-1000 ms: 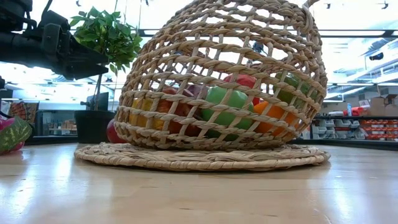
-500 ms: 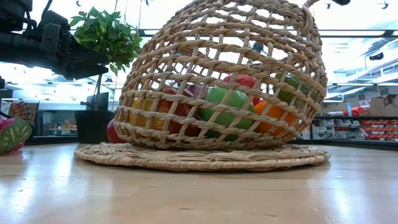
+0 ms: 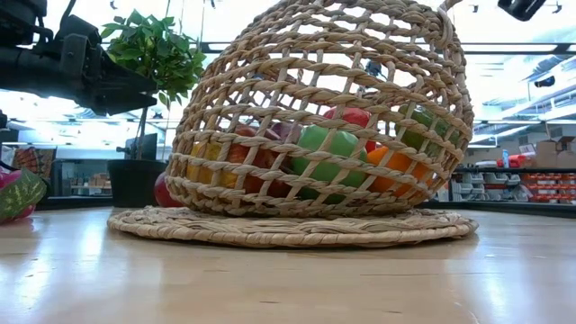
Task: Build produce basket
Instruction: Put the green pear into the brown basket
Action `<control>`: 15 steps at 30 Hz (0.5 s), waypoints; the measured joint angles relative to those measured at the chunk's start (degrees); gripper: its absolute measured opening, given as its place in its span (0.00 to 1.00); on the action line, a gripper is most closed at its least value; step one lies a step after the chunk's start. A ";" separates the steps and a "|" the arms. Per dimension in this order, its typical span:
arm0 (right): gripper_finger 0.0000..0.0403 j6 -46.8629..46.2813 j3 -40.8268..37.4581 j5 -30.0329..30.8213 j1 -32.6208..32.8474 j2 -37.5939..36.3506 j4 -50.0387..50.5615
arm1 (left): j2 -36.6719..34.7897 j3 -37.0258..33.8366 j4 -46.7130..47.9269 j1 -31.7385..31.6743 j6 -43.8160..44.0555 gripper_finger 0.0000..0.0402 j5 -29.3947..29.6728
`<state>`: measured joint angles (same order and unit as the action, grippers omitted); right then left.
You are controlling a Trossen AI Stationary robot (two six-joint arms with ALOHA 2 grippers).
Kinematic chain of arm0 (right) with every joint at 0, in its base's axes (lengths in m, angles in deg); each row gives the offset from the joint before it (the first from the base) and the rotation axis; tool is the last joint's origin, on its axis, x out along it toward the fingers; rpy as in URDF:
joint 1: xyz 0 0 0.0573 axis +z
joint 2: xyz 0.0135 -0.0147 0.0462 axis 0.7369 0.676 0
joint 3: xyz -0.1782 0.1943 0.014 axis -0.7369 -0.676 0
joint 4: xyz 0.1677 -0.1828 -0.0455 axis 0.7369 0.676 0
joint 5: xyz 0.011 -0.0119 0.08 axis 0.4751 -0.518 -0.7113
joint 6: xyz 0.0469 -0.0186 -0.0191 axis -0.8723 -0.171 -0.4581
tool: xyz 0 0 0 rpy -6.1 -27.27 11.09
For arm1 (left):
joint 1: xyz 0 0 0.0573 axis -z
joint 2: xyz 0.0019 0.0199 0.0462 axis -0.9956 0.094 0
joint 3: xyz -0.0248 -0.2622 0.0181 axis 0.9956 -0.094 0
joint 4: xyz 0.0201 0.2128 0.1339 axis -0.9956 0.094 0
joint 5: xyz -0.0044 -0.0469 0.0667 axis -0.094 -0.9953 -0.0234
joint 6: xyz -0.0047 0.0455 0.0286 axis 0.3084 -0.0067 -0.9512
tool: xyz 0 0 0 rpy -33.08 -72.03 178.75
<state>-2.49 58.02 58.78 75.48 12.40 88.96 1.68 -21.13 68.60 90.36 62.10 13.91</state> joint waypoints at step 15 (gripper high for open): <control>0.87 -6.70 -17.53 -9.94 0.02 -10.74 -20.82 | 0.00 0.00 -0.01 -0.02 0.01 0.99 0.00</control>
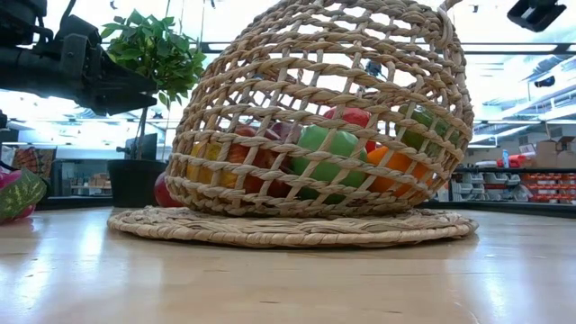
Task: Build produce basket
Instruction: Put the green pear into the brown basket
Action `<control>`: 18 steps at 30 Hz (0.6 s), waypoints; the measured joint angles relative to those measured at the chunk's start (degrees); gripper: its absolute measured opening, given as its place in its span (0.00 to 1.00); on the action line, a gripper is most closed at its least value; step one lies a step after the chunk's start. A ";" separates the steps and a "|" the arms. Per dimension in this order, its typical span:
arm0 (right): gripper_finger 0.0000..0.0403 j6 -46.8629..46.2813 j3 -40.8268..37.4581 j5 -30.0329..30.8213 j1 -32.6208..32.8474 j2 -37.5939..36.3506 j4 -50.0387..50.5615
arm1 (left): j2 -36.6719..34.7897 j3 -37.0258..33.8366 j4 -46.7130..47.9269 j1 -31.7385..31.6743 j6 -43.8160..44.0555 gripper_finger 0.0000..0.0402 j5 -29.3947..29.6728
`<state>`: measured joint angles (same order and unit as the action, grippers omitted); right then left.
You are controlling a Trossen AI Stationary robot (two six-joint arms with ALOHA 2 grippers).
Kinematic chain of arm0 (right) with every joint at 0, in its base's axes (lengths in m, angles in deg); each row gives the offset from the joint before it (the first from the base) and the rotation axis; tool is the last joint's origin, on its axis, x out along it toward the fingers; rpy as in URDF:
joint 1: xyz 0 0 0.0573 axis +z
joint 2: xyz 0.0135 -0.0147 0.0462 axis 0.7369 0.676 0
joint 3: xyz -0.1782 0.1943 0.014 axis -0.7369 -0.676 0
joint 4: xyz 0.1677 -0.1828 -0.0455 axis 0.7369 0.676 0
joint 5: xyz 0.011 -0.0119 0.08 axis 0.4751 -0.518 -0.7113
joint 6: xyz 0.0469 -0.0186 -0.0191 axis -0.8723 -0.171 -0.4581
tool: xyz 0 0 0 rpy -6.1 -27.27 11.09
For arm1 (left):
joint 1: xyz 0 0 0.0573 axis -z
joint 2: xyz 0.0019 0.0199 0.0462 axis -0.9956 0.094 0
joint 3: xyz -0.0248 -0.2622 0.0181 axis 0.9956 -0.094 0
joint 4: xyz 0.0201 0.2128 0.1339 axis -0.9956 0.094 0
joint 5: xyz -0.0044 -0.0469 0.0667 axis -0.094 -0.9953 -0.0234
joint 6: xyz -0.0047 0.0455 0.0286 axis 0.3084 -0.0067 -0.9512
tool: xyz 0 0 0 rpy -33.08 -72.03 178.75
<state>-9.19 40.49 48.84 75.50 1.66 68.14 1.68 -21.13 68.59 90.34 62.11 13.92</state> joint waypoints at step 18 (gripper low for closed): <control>0.87 -4.90 -11.95 1.62 -0.02 -4.34 -11.21 | 0.01 0.00 0.00 0.00 -0.02 0.99 0.00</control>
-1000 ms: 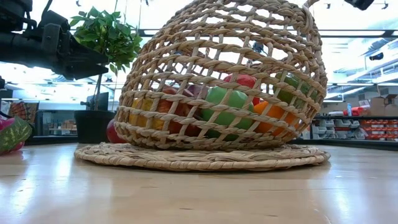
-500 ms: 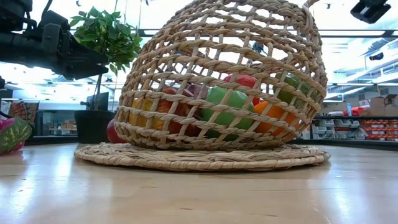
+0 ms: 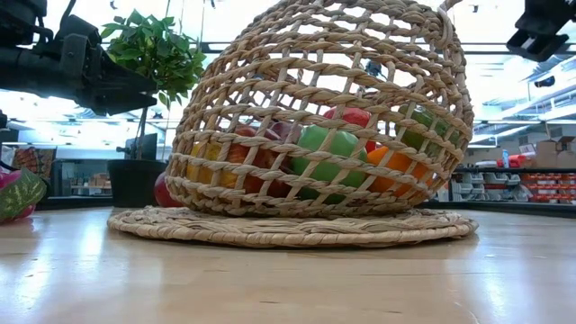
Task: Build produce basket
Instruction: Put the green pear into the brown basket
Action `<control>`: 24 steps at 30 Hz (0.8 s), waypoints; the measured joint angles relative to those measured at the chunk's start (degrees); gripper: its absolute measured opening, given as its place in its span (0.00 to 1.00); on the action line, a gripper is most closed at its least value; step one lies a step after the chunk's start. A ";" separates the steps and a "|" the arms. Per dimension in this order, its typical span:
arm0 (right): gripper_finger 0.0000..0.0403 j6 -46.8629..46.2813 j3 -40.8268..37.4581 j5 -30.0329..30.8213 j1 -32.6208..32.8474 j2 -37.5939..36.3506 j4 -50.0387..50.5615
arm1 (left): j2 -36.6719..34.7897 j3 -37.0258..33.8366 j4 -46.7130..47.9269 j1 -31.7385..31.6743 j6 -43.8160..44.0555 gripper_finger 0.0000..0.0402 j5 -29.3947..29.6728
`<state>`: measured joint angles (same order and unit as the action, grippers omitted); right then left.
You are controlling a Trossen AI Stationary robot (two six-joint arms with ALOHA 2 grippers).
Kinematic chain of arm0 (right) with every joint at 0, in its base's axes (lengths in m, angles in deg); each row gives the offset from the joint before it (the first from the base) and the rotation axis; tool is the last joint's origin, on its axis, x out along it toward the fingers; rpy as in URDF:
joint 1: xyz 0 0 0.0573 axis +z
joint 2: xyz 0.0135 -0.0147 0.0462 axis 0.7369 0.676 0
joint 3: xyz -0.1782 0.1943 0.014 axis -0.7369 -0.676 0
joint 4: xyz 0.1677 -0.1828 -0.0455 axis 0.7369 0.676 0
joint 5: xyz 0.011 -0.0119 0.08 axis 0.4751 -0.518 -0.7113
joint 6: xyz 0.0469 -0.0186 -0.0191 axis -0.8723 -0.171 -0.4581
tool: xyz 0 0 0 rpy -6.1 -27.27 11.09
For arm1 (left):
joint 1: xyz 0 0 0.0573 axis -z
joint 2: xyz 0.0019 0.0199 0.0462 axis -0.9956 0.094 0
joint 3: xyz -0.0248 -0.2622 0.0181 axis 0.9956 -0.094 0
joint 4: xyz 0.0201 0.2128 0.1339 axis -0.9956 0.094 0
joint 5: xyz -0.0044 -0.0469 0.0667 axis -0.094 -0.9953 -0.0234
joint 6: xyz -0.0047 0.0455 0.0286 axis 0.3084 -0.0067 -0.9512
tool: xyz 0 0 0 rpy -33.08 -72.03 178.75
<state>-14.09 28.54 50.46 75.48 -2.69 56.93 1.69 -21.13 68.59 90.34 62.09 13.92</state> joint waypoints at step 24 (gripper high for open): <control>0.87 -0.49 -7.08 11.15 -0.01 0.07 3.37 | -0.01 0.00 0.02 0.01 0.01 0.99 -0.01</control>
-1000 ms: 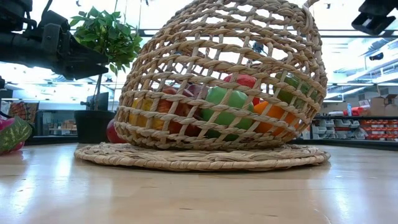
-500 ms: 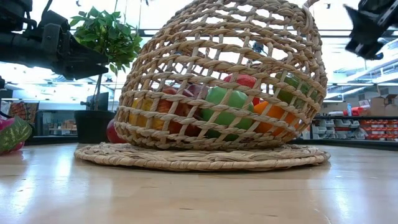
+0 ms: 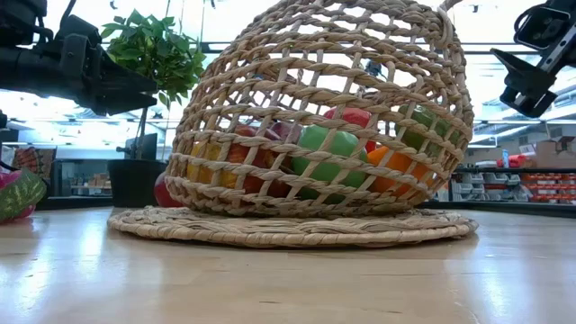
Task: Build produce basket
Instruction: Put the green pear into the brown basket
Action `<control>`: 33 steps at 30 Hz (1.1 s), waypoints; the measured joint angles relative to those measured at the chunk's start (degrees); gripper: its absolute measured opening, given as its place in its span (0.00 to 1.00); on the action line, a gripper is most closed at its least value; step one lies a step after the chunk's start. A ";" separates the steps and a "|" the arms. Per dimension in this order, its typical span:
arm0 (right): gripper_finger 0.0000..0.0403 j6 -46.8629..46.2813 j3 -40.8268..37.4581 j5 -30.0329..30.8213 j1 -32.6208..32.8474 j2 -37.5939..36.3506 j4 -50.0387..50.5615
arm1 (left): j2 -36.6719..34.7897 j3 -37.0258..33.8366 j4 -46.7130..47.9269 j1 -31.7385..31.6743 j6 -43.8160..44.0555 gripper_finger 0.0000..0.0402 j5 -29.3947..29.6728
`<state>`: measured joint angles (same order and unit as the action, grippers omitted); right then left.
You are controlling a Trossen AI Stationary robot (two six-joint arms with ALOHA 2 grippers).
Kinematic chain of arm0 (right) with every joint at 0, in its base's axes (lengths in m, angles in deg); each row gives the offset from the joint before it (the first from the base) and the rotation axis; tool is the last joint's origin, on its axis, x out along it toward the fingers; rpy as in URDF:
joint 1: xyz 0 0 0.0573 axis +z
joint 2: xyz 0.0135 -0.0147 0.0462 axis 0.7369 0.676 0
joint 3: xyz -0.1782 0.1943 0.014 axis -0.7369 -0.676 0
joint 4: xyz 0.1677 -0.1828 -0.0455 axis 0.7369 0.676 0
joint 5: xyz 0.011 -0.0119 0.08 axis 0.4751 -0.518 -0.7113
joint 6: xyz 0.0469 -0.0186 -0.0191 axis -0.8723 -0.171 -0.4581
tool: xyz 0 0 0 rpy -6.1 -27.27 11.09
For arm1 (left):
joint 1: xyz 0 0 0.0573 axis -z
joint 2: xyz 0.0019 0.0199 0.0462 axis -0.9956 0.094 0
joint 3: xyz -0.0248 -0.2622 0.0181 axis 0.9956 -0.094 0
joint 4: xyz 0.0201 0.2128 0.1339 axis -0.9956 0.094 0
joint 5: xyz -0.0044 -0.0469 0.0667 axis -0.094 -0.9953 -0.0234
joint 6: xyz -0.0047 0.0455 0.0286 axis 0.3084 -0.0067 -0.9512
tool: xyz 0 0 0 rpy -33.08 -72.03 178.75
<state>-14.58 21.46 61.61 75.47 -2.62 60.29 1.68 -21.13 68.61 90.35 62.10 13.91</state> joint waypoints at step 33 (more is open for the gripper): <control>0.87 44.56 0.00 1.59 -0.03 0.04 5.21 | 0.00 0.00 -1.37 0.01 34.16 0.99 -0.07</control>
<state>29.98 21.46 63.19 75.44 -2.58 65.50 1.68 -21.13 67.23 90.37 96.26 13.85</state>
